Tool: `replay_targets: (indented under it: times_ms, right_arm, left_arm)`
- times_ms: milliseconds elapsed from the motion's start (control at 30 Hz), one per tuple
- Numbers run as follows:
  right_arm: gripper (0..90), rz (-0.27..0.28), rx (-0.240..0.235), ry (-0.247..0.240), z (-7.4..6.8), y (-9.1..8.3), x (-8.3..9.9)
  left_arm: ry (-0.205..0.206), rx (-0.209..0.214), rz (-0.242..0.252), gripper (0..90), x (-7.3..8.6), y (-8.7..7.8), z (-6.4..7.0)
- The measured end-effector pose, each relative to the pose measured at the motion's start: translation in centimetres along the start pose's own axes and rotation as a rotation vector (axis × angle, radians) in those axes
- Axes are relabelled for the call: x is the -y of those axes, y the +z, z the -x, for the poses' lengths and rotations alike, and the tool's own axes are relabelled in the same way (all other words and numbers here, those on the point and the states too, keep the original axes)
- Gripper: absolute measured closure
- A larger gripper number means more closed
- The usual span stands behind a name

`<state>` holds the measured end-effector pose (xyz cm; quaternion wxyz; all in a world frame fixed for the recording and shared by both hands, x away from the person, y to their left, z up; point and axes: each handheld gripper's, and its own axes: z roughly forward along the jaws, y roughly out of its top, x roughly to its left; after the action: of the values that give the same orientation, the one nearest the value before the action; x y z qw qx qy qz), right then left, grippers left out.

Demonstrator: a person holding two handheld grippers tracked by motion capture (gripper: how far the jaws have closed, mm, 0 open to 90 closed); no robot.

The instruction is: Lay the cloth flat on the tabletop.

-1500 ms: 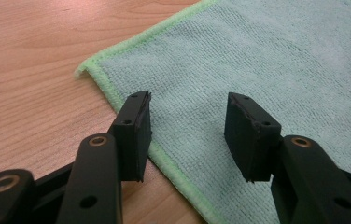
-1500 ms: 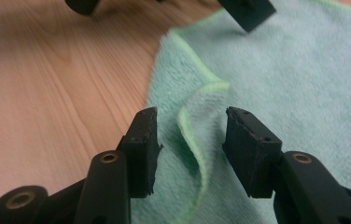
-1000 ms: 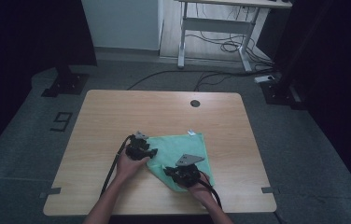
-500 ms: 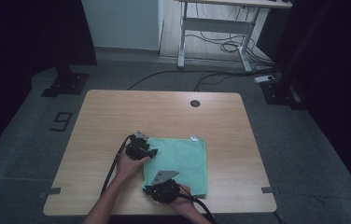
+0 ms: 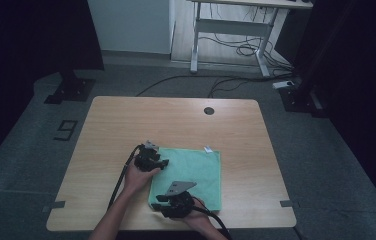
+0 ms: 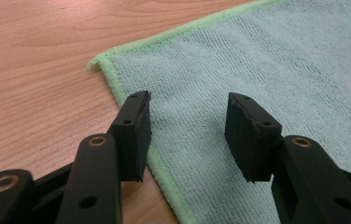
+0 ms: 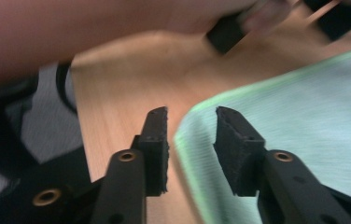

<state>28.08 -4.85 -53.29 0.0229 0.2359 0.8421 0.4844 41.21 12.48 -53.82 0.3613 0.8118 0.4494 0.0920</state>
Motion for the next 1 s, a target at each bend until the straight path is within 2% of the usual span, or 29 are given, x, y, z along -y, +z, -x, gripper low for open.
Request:
replay_targets:
  times_ms: [133, 267, 367, 467, 733, 800, 867, 1000]
  right_arm:
    - [56.4, 0.016, 0.082, 0.016, 1.1, -0.7, -0.6]
    - [52.5, -0.041, 0.134, 0.014, 1.7, 0.9, -0.7]
    - [49.7, -0.079, 0.132, -0.002, 1.2, 2.2, -0.3]
    - [45.3, -0.108, 0.151, -0.040, 0.3, 2.8, 0.3]
    - [44.7, -0.116, 0.178, -0.093, -0.8, 2.3, 0.9]
    - [44.5, -0.116, 0.170, -0.095, -0.7, 2.0, 1.2]
    - [43.2, -0.115, 0.155, -0.073, -0.5, 1.8, 1.1]
    - [43.2, -0.071, 0.128, -0.054, -0.8, 1.9, 0.6]
  left_arm:
    - [0.000, -0.006, 0.001, 50.9, 0.0, 0.0, 0.1]
    - [-0.002, -0.004, 0.000, 51.0, 0.0, 0.0, 0.0]
    - [-0.002, -0.002, 0.001, 51.0, 0.0, 0.0, 0.0]
    - [-0.002, -0.002, 0.006, 51.0, 0.1, 0.0, 0.0]
    - [-0.009, -0.005, 0.008, 51.0, 0.6, -0.4, 0.1]
    - [-0.007, -0.003, 0.005, 50.9, 0.7, -0.6, 0.1]
    - [-0.010, -0.003, 0.007, 51.0, 0.7, -0.6, 0.1]
    - [-0.004, -0.010, 0.007, 51.0, 0.7, -0.5, 0.2]
